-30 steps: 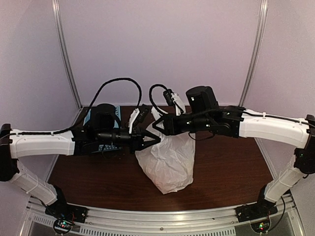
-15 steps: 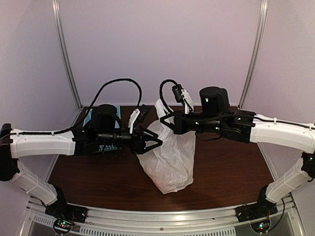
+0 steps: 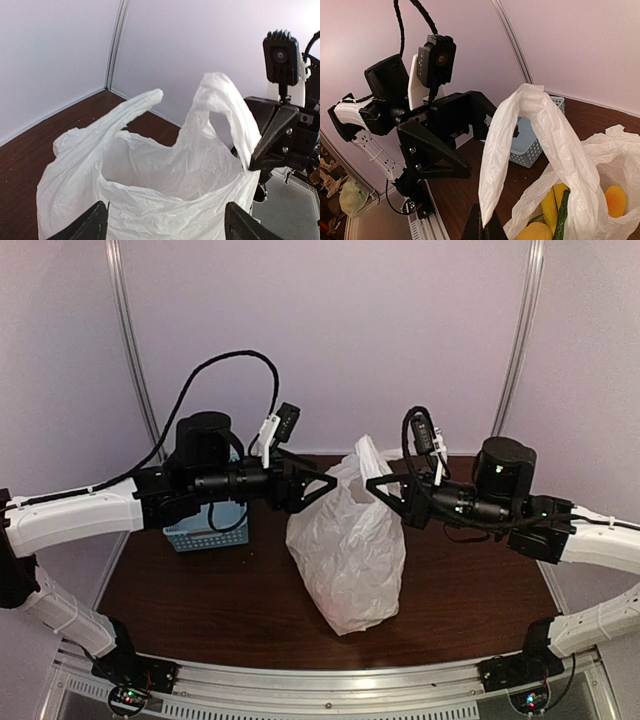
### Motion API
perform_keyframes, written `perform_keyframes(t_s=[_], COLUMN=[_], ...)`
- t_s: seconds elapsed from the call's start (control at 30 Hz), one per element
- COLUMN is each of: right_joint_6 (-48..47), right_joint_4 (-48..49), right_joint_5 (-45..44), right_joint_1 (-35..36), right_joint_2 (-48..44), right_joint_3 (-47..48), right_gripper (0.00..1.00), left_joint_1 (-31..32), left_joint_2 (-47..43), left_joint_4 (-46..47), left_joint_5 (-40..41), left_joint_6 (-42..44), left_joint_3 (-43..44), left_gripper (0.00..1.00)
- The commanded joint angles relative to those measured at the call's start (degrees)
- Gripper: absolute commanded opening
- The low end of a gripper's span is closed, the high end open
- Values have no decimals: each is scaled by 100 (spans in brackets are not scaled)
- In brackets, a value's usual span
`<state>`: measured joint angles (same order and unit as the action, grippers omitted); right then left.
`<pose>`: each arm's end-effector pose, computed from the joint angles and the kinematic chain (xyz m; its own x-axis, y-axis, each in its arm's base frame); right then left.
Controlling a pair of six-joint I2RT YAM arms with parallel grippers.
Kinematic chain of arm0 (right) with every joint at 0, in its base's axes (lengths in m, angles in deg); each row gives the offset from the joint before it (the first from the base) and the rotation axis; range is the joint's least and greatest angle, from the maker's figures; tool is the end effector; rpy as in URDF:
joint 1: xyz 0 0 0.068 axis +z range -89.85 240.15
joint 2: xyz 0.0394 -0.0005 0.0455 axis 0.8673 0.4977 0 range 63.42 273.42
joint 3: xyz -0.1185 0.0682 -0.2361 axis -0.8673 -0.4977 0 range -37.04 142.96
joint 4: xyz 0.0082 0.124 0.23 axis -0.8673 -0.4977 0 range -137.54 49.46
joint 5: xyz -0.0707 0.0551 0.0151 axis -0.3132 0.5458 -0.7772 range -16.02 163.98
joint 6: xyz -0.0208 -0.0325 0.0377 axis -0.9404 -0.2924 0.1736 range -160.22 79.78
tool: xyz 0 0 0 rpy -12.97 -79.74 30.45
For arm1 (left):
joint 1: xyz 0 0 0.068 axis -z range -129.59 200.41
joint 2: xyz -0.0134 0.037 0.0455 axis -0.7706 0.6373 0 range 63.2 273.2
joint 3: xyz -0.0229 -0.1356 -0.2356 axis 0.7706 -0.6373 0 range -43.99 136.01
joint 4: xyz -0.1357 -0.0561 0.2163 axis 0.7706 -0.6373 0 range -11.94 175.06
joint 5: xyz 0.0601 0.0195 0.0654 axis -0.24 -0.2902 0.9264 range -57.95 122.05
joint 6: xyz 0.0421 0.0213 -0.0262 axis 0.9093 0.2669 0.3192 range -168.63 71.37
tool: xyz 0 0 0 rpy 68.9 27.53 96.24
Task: Untie the knot of the plastic bag and take out the fruit
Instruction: Pick up the takeout bag from the center of the board.
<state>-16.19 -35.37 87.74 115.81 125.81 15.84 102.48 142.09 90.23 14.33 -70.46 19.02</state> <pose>0.1382 0.2174 0.3579 -0.4200 0.0864 -0.9034 -0.8373 0.3471 0.4224 0.1927 -0.2648 0.3431 -0.4538 0.0061 -0.8911 0.8256 0.3791 -0.4178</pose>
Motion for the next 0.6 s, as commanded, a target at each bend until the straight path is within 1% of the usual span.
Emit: perform_keyframes(t_s=[0.0, 0.27, 0.37, 0.47, 0.5, 0.57], right_joint_6=[220, 629, 813, 932, 944, 942], right_joint_4=[135, 335, 551, 774, 790, 784], right_joint_5=[-3, -216, -323, -353, -361, -365], right_joint_1=[66, 77, 85, 87, 86, 88], right_joint_2=[-378, -845, -947, -995, -986, -950], right_joint_3=[-539, -1208, -1438, -1617, -1630, -1628], right_gripper=[0, 0, 0, 0, 0, 0], left_joint_1=[-24, 156, 250, 292, 326, 381], left_joint_2=[386, 1215, 1465, 1662, 1721, 1847], left_joint_4=[-178, -168, -182, -257, -311, -460], left_joint_5=[405, 402, 482, 731, 909, 1391], left_joint_6=[339, 715, 879, 1025, 1120, 1319], left_joint_3=[412, 1122, 1367, 1556, 1630, 1802], left_gripper=[83, 91, 93, 95, 97, 98])
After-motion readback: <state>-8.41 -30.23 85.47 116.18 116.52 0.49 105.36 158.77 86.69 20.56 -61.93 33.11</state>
